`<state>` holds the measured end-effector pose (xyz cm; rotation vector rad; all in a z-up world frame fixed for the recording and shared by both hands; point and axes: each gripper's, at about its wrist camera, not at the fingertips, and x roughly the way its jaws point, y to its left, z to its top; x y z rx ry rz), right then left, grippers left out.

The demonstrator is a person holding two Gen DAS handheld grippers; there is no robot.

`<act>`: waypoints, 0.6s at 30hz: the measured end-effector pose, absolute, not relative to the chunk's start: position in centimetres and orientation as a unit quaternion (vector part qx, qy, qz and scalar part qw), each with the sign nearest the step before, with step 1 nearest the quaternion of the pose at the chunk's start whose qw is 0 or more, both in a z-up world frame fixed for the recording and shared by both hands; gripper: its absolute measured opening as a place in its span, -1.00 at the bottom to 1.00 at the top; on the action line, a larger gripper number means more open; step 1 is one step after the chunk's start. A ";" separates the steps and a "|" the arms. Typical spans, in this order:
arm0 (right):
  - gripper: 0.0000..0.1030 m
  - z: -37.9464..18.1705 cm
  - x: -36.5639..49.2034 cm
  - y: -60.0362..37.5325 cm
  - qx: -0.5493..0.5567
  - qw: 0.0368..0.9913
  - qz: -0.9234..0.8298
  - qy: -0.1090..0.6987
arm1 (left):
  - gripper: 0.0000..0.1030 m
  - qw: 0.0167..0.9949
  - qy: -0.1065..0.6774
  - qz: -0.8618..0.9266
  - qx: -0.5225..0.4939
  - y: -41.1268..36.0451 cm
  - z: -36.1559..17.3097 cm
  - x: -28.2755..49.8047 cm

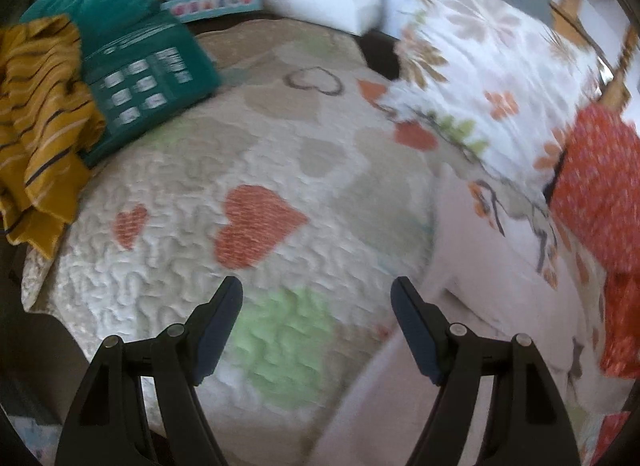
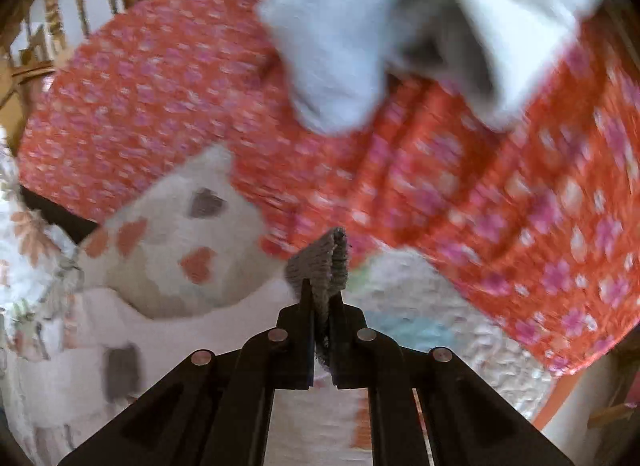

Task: Fold small clothes
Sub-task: 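Carry the held sleeve across the sweater body and open the right gripper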

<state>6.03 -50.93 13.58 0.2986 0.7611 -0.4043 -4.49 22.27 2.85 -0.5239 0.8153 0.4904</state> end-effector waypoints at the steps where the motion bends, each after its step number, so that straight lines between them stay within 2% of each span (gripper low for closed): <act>1: -0.89 14.0 6.9 -49.0 0.141 0.902 -0.173 0.370 | 0.47 0.853 0.385 0.242 -0.258 23.2 2.9 -4.9; 10: -0.88 13.1 14.2 -22.6 0.099 0.893 0.105 0.426 | 0.48 0.839 0.375 0.261 -0.295 27.0 2.8 -6.9; 18: -0.88 5.7 16.4 -2.5 0.016 0.847 0.214 0.487 | 0.48 0.834 0.389 0.239 -0.309 27.6 2.6 -6.3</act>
